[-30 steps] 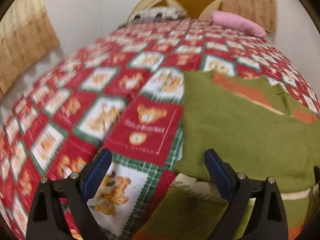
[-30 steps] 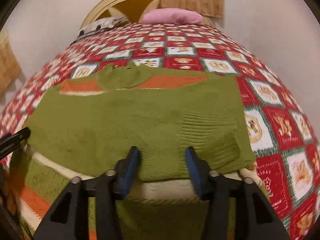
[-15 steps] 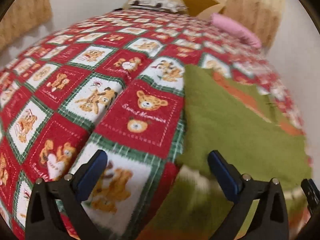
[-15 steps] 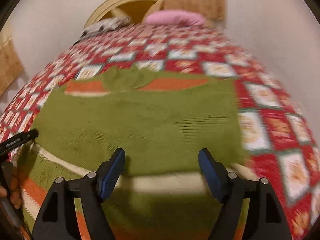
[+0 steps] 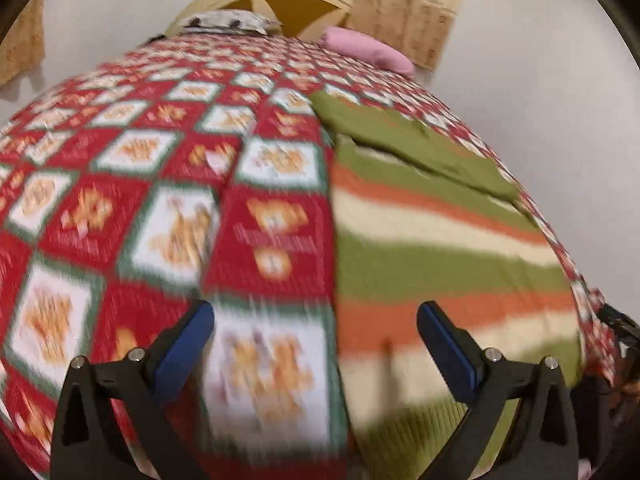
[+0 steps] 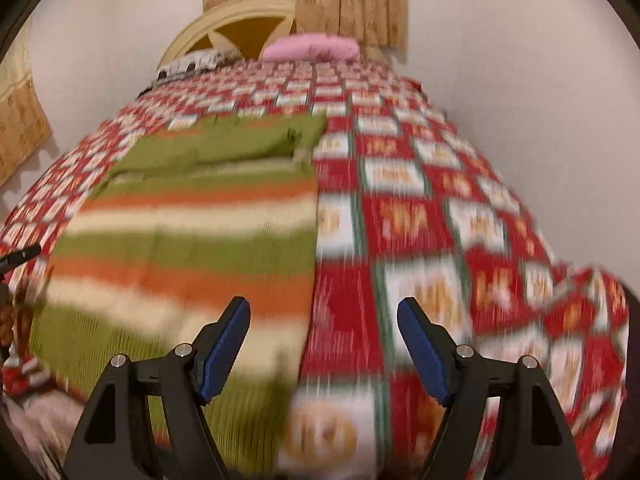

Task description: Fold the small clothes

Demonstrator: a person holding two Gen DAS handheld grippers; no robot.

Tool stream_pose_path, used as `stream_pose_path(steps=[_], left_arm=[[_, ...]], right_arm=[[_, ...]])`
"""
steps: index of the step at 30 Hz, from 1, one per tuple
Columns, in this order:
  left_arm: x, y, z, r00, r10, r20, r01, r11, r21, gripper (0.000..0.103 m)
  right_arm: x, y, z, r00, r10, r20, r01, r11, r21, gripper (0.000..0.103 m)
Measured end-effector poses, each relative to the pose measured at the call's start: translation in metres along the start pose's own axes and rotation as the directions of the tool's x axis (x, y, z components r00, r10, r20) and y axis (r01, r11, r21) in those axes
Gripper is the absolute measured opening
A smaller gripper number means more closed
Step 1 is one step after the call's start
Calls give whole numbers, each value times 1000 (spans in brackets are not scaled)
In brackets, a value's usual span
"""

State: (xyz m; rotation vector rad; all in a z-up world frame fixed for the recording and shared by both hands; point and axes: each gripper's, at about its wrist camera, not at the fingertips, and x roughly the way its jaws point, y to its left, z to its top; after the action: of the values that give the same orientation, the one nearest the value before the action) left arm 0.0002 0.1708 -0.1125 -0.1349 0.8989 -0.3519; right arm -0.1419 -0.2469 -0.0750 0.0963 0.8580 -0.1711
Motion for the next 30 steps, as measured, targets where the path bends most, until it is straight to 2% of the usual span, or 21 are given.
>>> stream_pose_path(steps=[3,6,8,11,14,16,17,18,20,23,24,27,28,29,30], left_arm=[[-1,-11,-19,999,-5,-33,5,1000,22,103],[-9,-20,-31,999,-10,-31,11,998,59,99],[-15,-25,-37,999,-30,-41,32,998,60,93],[-19,-28,-48,997,-49,-55,52,997,55,91],[-22,-32,-57,999,-20,-44,24,997,77,89],[-26,-35,-62,997,-45,-65,50,996,75,83],[-27,-35,-64,996,-56,-75,62,996,71,75],[-29,-37,-67,993,-79,-92,85,994,64,72],[-30,-40,-73,991,-86,-106,94,993,68,66],[-31,-45,-77,990,-88,-108,97,992,83,59],[-30,-46,-77,990,-89,-110,98,992,79,57],[-30,-43,-74,992,-74,-103,81,995,62,40],[-29,-41,-73,991,-76,-108,83,995,54,21],[-28,-39,-73,990,-80,-119,86,995,45,14],[-27,-37,-71,989,-83,-126,88,995,37,14]], right_arm=[[-1,9,-28,998,47,-38,-46,999,4,76],[3,23,-45,997,49,-53,-51,998,-37,76],[9,31,-51,997,35,-65,-39,997,-64,76],[24,38,-61,996,15,-93,-22,997,-80,76],[21,36,-65,996,39,-75,-42,999,-32,76],[21,38,-66,995,42,-87,-45,998,-38,74],[19,40,-67,994,51,-95,-55,997,-44,65],[17,43,-67,992,71,-102,-77,995,-56,50],[13,50,-70,990,84,-111,-93,992,-80,39],[13,50,-71,989,100,-112,-107,992,-62,34],[13,48,-71,988,104,-110,-110,993,-50,29],[13,41,-68,985,134,-112,-135,991,-7,15],[13,40,-67,983,146,-114,-145,989,10,14],[13,37,-67,980,162,-119,-159,987,31,12],[13,34,-65,974,187,-127,-181,982,58,10]])
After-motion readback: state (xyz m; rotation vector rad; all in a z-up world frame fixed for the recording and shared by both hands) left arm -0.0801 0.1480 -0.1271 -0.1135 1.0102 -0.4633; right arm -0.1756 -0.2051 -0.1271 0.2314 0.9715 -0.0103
